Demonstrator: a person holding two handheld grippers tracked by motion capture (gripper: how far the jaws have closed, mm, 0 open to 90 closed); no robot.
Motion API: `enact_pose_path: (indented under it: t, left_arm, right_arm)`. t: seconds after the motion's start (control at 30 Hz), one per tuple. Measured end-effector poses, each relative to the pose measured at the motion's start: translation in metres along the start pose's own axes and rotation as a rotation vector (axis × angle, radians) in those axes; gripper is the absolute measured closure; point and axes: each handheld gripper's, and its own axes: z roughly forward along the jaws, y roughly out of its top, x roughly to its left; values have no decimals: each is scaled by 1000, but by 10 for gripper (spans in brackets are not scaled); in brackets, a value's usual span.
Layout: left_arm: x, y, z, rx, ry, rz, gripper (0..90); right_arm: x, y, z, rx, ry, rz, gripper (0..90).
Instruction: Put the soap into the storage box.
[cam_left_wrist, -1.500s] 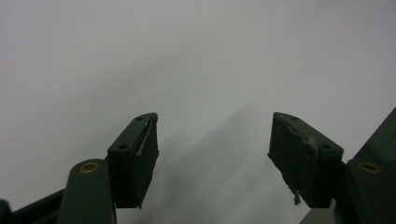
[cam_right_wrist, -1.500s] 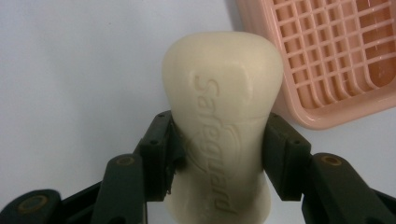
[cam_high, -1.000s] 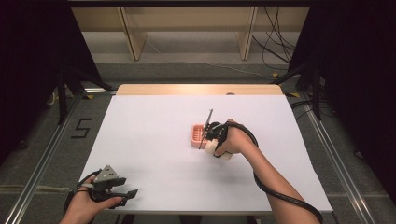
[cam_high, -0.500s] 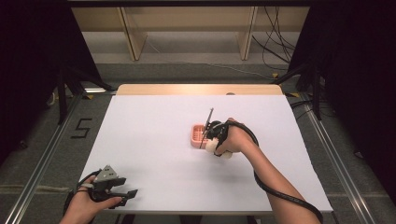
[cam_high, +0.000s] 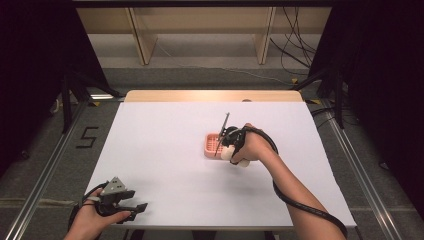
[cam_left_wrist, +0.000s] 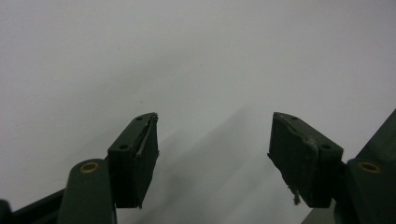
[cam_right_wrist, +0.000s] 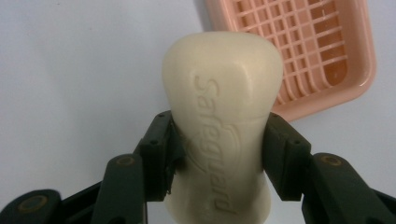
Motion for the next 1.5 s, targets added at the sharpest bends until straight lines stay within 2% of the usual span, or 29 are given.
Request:
enact_pose_path:
  t: [0.1, 0.13, 0.2, 0.27, 0.3, 0.4, 0.47, 0.5, 0.6, 0.67, 0.7, 0.73, 0.77, 0.87, 0.9, 1.03, 1.07, 1.1, 1.13, 1.17, 1.2, 1.23, 1.37, 1.43, 1.5]
  left_arm:
    - [-1, 0, 1, -4, 2, -18, 325]
    - [0, 0, 1, -5, 2, -17, 324]
    - [-1, 0, 0, -9, 1, -20, 324]
    - [0, 0, 0, -5, 1, -4, 325]
    - [0, 0, 1, -7, 11, -10, 325]
    - [-1, 0, 0, -9, 5, -20, 324]
    - [0, 0, -1, -12, 1, -5, 325]
    - [0, 0, 0, -8, 7, -7, 325]
    - [1, 0, 0, -5, 11, -15, 325]
    - [1, 0, 0, -4, 10, -13, 324]
    - [0, 0, -1, -6, -2, -10, 325]
    - [0, 0, -1, -13, 5, -4, 324]
    - [1, 0, -1, -11, 8, -3, 324]
    - [1, 0, -1, -17, 6, -8, 324]
    - [2, 0, -2, -5, 2, 5, 324]
    - [0, 0, 0, -14, 5, -16, 325]
    - [0, 0, -1, -12, 8, -7, 325]
    - [1, 0, -1, -11, 9, -2, 324]
    - [1, 0, -1, -13, 7, -5, 325]
    - [1, 0, -1, -14, 7, -8, 325]
    - [2, 0, -2, -5, 1, 4, 324]
    - [1, 0, -1, -10, 0, -6, 325]
    - [1, 0, -1, -12, 6, -5, 325]
    - [1, 0, -1, -8, 8, -6, 325]
    - [1, 0, -1, -12, 7, -9, 324]
  right_arm:
    - [-3, 0, -2, -9, -5, -13, 506]
    - [-2, 1, -3, -4, -15, 2, 506]
    - [-3, 2, -3, -8, -4, -9, 506]
    - [-2, 3, -4, -11, -16, -5, 506]
    - [-3, 3, -4, -14, -7, -8, 506]
    - [-4, 5, -4, -17, -13, -15, 506]
    - [-5, 6, -5, -14, -17, 0, 506]
    - [-6, 7, -5, -19, -25, -16, 506]
    - [-6, 9, -6, -24, -19, -10, 506]
    - [-8, 9, -6, -31, -21, -23, 505]
    - [-8, 10, -6, -28, -23, -23, 506]
    - [-8, 10, -6, -27, -25, -10, 506]
    - [-10, 11, -6, -28, -23, -25, 506]
    - [-11, 12, -7, -27, -26, -17, 506]
    - [-11, 12, -7, -29, -23, -11, 506]
    - [-13, 13, -7, -29, -33, -24, 506]
    - [-13, 13, -8, -27, -34, -2, 506]
    - [-16, 13, -8, -41, -30, -36, 506]
    - [-16, 13, -8, -50, -36, -23, 506]
    - [-18, 14, -8, -51, -40, -44, 506]
    - [-18, 14, -8, -49, -37, -45, 506]
    - [-19, 15, -9, -53, -40, -46, 506]
    - [-21, 16, -9, -53, -39, -26, 506]
    - [-23, 17, -9, -51, -38, -43, 506]
    - [-24, 17, -9, -49, -44, -31, 506]
